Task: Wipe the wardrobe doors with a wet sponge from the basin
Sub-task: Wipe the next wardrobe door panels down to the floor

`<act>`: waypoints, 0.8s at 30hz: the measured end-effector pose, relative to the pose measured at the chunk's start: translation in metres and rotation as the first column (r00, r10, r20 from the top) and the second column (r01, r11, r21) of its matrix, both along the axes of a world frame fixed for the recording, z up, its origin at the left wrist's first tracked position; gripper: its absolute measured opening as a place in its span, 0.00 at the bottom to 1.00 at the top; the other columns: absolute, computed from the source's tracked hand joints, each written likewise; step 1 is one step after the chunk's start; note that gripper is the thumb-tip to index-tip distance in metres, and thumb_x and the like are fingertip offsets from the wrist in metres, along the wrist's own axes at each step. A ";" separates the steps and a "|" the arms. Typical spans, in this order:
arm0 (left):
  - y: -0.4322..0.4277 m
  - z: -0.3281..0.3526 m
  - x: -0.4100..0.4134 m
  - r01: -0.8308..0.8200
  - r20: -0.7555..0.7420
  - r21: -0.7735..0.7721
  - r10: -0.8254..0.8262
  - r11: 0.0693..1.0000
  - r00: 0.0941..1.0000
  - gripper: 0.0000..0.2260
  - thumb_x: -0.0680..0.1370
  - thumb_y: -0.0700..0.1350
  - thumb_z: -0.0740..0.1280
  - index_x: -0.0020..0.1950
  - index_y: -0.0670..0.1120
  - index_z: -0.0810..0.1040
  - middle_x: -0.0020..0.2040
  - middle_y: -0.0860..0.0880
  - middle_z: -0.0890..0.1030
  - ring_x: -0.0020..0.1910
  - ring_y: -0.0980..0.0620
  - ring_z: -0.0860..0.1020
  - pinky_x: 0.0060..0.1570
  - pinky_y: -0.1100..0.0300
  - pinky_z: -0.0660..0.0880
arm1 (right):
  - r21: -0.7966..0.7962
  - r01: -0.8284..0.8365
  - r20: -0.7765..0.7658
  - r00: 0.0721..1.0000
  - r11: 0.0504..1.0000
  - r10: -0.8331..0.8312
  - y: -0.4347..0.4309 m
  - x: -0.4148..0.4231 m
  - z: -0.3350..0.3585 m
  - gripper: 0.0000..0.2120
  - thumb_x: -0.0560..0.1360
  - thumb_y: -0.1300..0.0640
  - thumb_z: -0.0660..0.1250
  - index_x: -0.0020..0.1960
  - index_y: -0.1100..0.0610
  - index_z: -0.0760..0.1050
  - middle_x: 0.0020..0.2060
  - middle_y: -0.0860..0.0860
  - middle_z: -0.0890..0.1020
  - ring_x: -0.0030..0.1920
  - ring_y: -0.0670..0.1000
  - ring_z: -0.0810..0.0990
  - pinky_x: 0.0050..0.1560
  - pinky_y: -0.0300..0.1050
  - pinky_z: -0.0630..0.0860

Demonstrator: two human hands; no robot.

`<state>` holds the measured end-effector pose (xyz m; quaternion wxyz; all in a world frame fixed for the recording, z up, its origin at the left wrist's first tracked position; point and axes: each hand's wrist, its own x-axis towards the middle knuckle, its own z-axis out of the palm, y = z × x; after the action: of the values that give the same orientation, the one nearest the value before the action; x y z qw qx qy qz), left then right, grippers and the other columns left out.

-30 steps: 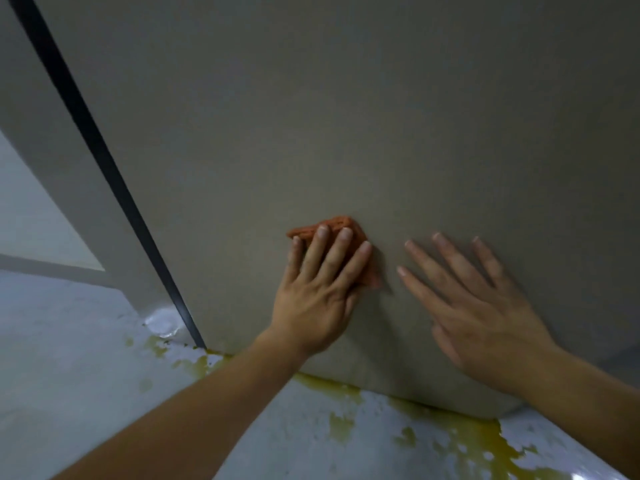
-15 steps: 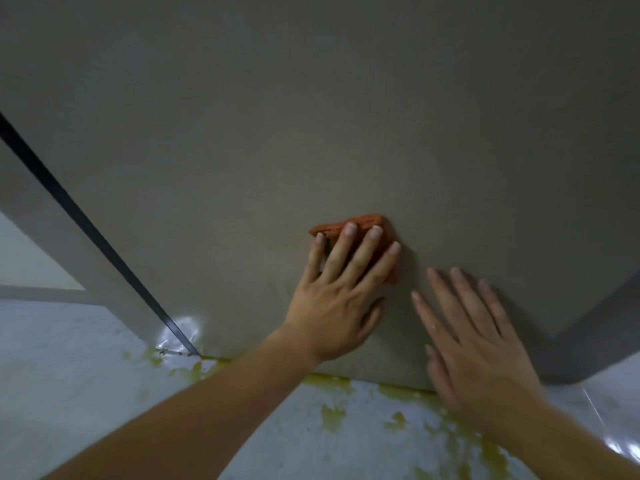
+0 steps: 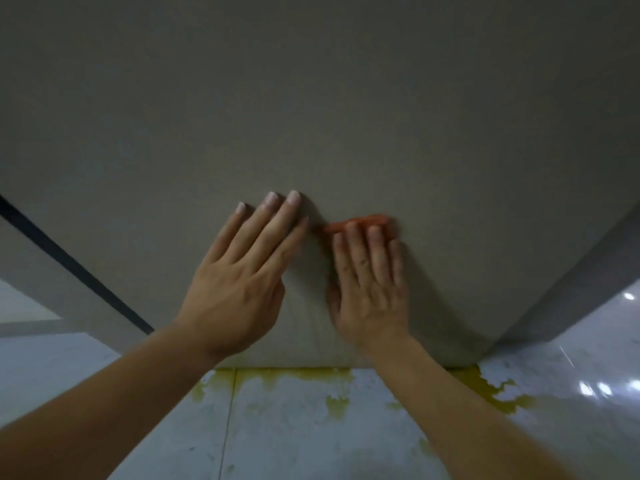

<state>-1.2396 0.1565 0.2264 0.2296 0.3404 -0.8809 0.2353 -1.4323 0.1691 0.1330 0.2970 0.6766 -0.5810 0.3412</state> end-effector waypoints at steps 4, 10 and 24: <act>-0.004 0.003 0.010 0.077 -0.024 -0.009 -0.077 0.997 0.997 0.29 0.77 0.36 0.58 0.80 0.40 0.63 0.82 0.42 0.58 0.82 0.43 0.55 0.79 0.42 0.55 | 0.014 0.288 0.554 0.795 0.958 -0.247 0.002 -0.014 -0.009 0.33 0.85 0.49 0.51 0.80 0.71 0.49 0.79 0.69 0.52 0.80 0.69 0.48 0.81 0.56 0.44; -0.028 0.014 0.042 0.253 0.071 -0.026 -0.250 0.967 0.966 0.26 0.80 0.35 0.54 0.80 0.39 0.63 0.82 0.42 0.58 0.82 0.44 0.56 0.80 0.46 0.55 | 0.000 0.084 0.183 0.980 0.996 -0.082 -0.010 0.043 -0.009 0.35 0.84 0.46 0.50 0.82 0.64 0.43 0.82 0.61 0.42 0.81 0.65 0.40 0.80 0.63 0.41; -0.058 0.009 0.086 0.458 0.070 -0.020 -0.456 0.889 0.887 0.25 0.80 0.38 0.57 0.79 0.38 0.65 0.81 0.41 0.61 0.82 0.42 0.57 0.81 0.49 0.51 | 0.140 0.046 -0.261 0.965 0.989 -0.008 -0.006 0.101 -0.065 0.42 0.78 0.51 0.62 0.83 0.57 0.43 0.80 0.56 0.54 0.81 0.60 0.51 0.80 0.63 0.52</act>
<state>-1.1531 0.0989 0.2353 0.2564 0.1119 -0.9388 0.2012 -1.3309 0.1631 0.0677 0.3253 0.7271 -0.5695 0.2026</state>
